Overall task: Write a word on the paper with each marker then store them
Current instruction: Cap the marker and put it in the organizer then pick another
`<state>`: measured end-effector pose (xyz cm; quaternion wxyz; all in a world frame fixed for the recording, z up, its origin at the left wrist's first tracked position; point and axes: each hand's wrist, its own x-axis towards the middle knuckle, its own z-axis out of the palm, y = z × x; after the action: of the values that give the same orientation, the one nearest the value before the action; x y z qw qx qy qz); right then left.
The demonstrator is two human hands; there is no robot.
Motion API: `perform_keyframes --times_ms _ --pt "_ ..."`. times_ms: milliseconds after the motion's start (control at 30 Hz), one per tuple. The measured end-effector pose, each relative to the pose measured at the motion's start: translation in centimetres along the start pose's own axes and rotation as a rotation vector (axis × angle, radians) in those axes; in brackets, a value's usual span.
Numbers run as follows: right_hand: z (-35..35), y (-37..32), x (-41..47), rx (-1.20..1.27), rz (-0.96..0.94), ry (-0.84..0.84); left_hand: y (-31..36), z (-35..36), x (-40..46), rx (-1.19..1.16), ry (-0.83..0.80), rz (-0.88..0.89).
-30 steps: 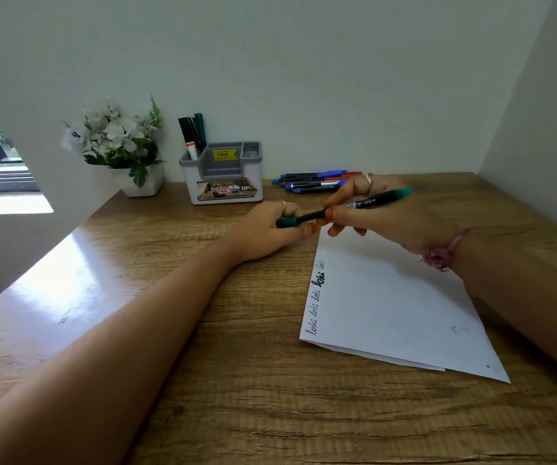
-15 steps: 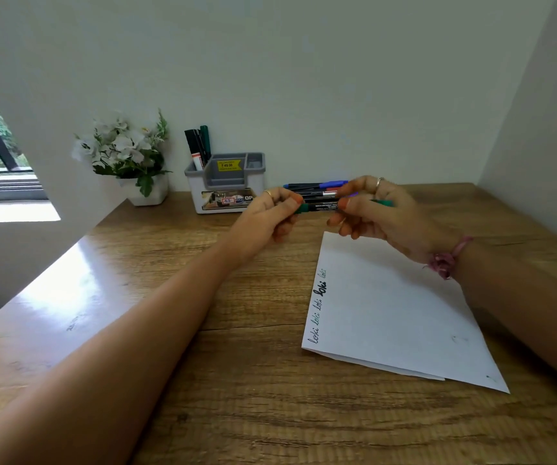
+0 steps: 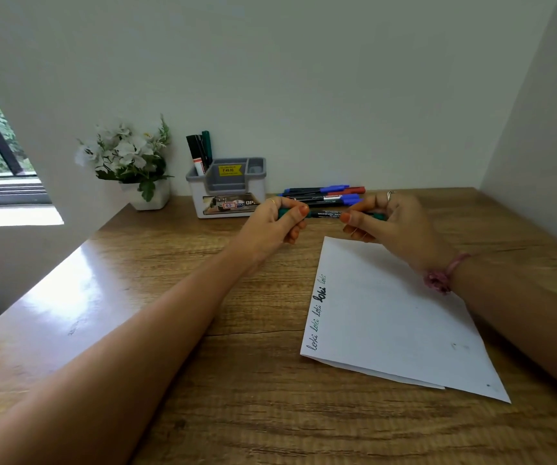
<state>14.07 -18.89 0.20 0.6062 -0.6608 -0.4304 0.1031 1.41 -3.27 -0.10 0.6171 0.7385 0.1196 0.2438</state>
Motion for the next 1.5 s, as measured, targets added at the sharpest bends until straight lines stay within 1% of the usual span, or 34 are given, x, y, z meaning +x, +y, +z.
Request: perform_keyframes --times_ms 200,400,500,633,733,800,833,900,1000,1133,1200,1300,1367,1500 --pt "0.1 0.2 -0.2 -0.060 -0.012 -0.018 -0.4 0.0 0.0 0.107 -0.014 0.027" --pt "0.2 -0.1 -0.1 -0.078 -0.017 -0.018 0.1 -0.5 0.0 0.120 -0.032 0.030" --pt "0.6 -0.4 0.1 -0.065 -0.032 0.002 0.8 -0.5 -0.1 0.086 0.027 0.096" --pt "1.9 -0.8 -0.1 -0.025 -0.080 0.015 1.6 -0.5 0.1 -0.090 0.195 0.124" --pt "2.7 -0.7 -0.6 -0.023 -0.109 -0.011 1.2 -0.8 0.0 -0.204 0.220 0.058" --pt "2.8 -0.4 -0.6 -0.094 -0.121 -0.060 1.4 -1.2 0.0 -0.373 0.234 0.019" --pt "2.8 -0.1 -0.7 -0.189 -0.130 -0.096 1.8 -1.8 0.1 -0.408 0.265 0.028" --pt "2.6 0.5 -0.7 -0.382 -0.121 -0.179 3.1 -3.6 0.6 -0.338 0.401 0.084" --pt "2.4 1.3 -0.8 -0.538 -0.090 -0.282 5.0 -7.5 1.2 -0.133 0.640 0.200" --pt "2.7 1.8 -1.0 -0.779 -0.157 -0.337 6.0 -11.0 2.1 -0.038 0.807 0.315" --pt "2.8 1.9 -0.9 -0.813 -0.182 -0.340 6.5 -12.1 2.7 0.041 0.873 0.371" --pt "2.8 2.0 -0.9 -0.822 -0.187 -0.343 6.8 -13.3 4.0 0.111 0.919 0.432" --pt "2.8 2.1 -0.9 -0.824 -0.196 -0.336 6.6 -13.7 4.8 0.186 0.926 0.437" --pt "2.9 2.2 -0.9 -0.827 -0.208 -0.330 5.4 -14.0 6.4 0.362 0.860 0.366"
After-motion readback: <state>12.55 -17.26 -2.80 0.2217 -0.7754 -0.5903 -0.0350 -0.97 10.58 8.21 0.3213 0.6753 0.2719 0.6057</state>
